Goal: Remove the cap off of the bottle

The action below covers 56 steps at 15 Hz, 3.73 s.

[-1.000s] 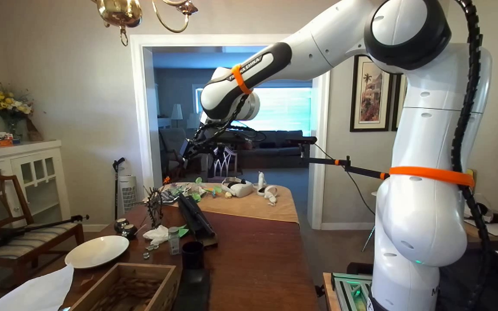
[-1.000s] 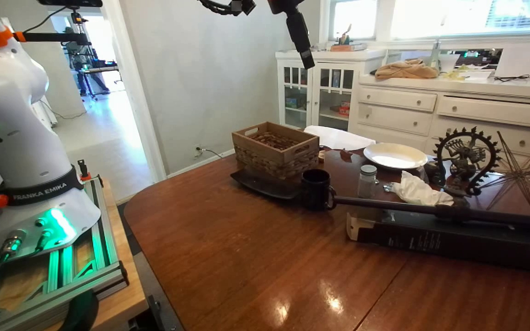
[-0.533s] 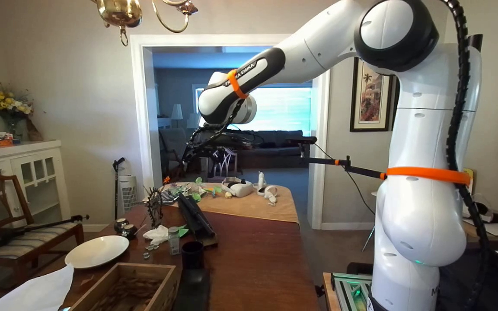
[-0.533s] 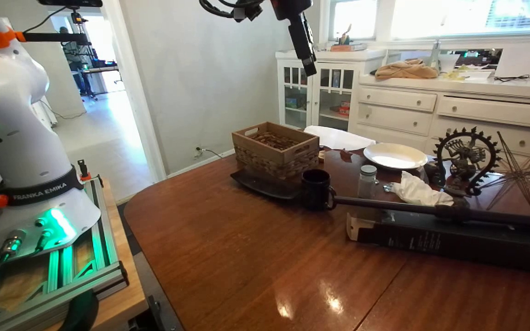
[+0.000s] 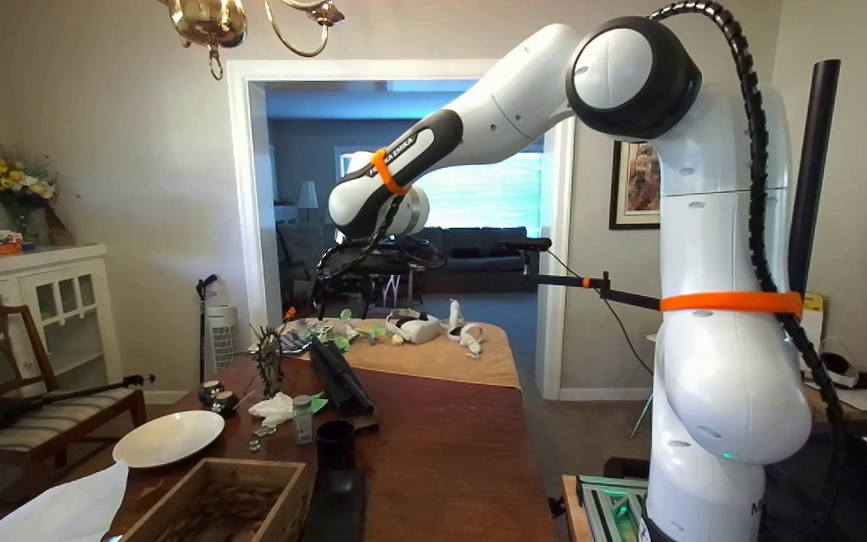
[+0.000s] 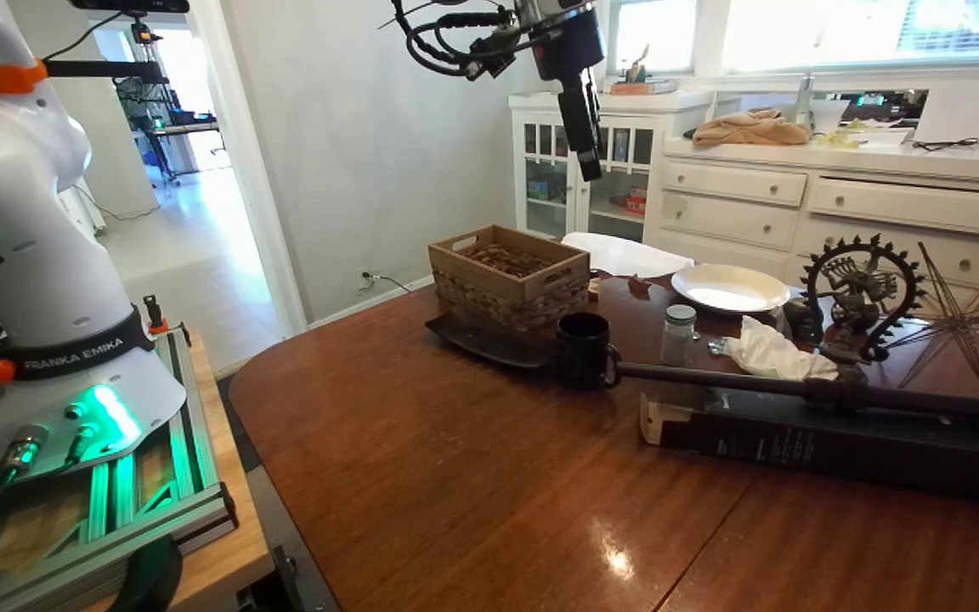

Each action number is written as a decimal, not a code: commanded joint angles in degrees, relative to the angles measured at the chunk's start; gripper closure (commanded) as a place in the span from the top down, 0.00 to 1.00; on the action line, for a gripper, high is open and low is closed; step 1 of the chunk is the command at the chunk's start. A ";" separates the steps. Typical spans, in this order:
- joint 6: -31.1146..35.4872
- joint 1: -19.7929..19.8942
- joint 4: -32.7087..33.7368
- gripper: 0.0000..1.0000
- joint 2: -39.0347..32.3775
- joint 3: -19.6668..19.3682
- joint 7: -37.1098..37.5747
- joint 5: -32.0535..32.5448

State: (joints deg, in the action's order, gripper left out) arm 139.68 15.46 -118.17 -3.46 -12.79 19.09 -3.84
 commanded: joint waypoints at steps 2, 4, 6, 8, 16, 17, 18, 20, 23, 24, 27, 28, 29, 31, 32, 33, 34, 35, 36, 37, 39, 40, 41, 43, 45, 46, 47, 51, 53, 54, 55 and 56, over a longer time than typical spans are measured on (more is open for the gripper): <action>-0.73 -0.34 1.50 1.00 -1.37 -0.42 -4.05 -3.03; -0.19 -0.35 1.80 1.00 -2.36 -0.47 -5.42 -2.50; -0.75 -0.30 2.55 1.00 -3.75 -0.50 -6.16 -2.60; -0.59 -0.11 2.77 1.00 -5.11 -0.27 -8.77 -3.58; 5.70 1.35 2.77 1.00 -8.54 0.30 -20.37 -8.69; 3.32 0.54 2.11 1.00 -7.06 -0.12 -17.99 -6.47; 4.26 0.77 2.18 1.00 -7.38 -0.11 -18.45 -6.76; 4.84 0.95 2.33 1.00 -7.76 -0.11 -18.73 -6.82; 4.42 0.55 4.07 1.00 -10.04 -0.76 -16.12 -4.87; 6.88 0.97 4.59 1.00 -11.56 -0.29 -18.00 -5.96; 7.60 1.49 6.69 1.00 -15.00 0.11 -19.65 -6.18; 7.77 1.75 7.37 1.00 -15.99 0.35 -20.67 -6.22; 8.36 2.17 7.91 1.00 -17.18 0.87 -22.41 -6.64; 8.60 2.99 9.31 1.00 -19.21 1.69 -25.10 -6.83; 8.27 3.41 10.05 1.00 -20.04 2.06 -26.12 -6.85; 8.17 3.86 10.83 1.00 -21.20 2.38 -26.74 -7.01; 8.07 4.28 11.49 1.00 -21.95 2.72 -27.31 -7.19; 8.65 5.03 12.05 1.00 -22.86 3.45 -28.49 -8.03; 9.19 5.65 12.58 1.00 -23.62 4.07 -29.40 -8.57; 10.32 6.17 13.09 1.00 -24.70 4.60 -29.92 -8.93; 12.27 6.53 14.20 1.00 -26.65 4.88 -29.11 -8.31; 13.38 6.65 14.40 1.00 -27.30 5.00 -28.62 -8.09; 14.32 7.07 14.64 1.00 -27.76 5.52 -28.80 -8.42; 15.52 8.01 15.26 1.00 -28.85 6.75 -29.36 -8.91; 16.77 8.73 15.74 1.00 -29.94 7.80 -29.74 -8.83; 17.49 9.04 15.97 1.00 -30.47 8.28 -29.97 -8.77; 18.01 9.27 16.13 1.00 -30.86 8.69 -30.08 -8.64; 21.33 10.31 16.44 1.00 -32.71 10.24 -31.04 -8.33; 22.83 10.59 16.60 1.00 -33.55 10.61 -30.96 -8.03; 23.44 10.87 16.81 1.00 -34.07 10.96 -31.01 -8.01; 23.92 11.01 17.10 1.00 -34.58 11.07 -30.90 -7.88; 24.53 11.07 17.29 1.00 -35.04 11.11 -30.51 -7.85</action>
State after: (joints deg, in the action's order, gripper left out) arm 162.10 25.38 -102.48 -36.23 -2.87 -10.48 -10.95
